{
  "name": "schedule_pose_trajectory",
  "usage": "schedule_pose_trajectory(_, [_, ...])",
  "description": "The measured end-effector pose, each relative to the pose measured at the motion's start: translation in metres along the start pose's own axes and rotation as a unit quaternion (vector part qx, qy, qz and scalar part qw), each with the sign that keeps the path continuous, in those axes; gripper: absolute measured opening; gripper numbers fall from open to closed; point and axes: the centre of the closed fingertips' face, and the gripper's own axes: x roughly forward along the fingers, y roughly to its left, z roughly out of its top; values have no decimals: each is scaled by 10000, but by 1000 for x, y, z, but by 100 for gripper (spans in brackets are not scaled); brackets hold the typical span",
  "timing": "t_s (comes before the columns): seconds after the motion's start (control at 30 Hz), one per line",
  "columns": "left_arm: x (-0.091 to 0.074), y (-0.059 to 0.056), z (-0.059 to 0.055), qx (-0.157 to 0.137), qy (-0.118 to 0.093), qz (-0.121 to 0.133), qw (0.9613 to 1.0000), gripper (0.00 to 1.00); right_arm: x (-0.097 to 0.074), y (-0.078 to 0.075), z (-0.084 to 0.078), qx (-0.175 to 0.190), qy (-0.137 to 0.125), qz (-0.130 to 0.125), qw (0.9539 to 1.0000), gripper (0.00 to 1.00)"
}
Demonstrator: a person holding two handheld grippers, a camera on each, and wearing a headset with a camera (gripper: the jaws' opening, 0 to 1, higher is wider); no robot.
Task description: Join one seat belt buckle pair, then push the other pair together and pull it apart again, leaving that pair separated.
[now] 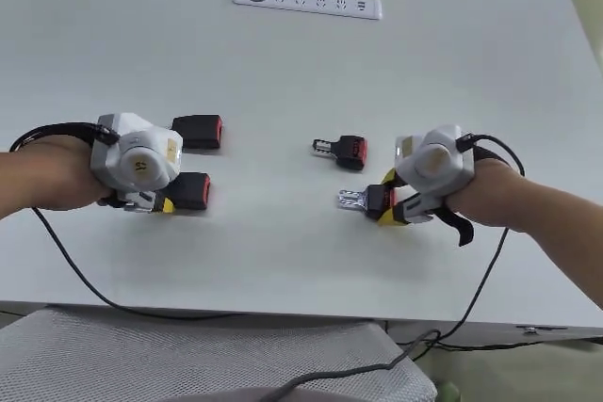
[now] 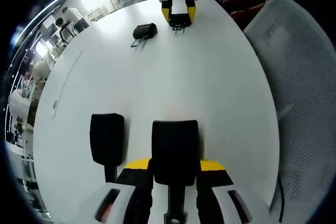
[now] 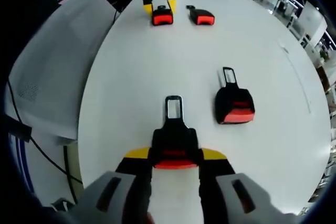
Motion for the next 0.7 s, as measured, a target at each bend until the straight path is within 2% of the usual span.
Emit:
schedule_pose_trajectory(0.13, [1,0,0,94,74,-25,9999,32,2,2,5,6,-48,-24,10000,34])
schedule_pose_trajectory(0.27, [1,0,-1,41,20,-49,10000,32,5,4,14,49,-111,-35,9999,34])
schedule_pose_trajectory(0.4, [1,1,-1,30,-4,-60,10000,32,10,6,28,167,-293,-11,9994,34])
schedule_pose_trajectory(0.7, [2,1,-1,51,-25,-82,9999,32,24,14,64,62,-484,17,9988,34])
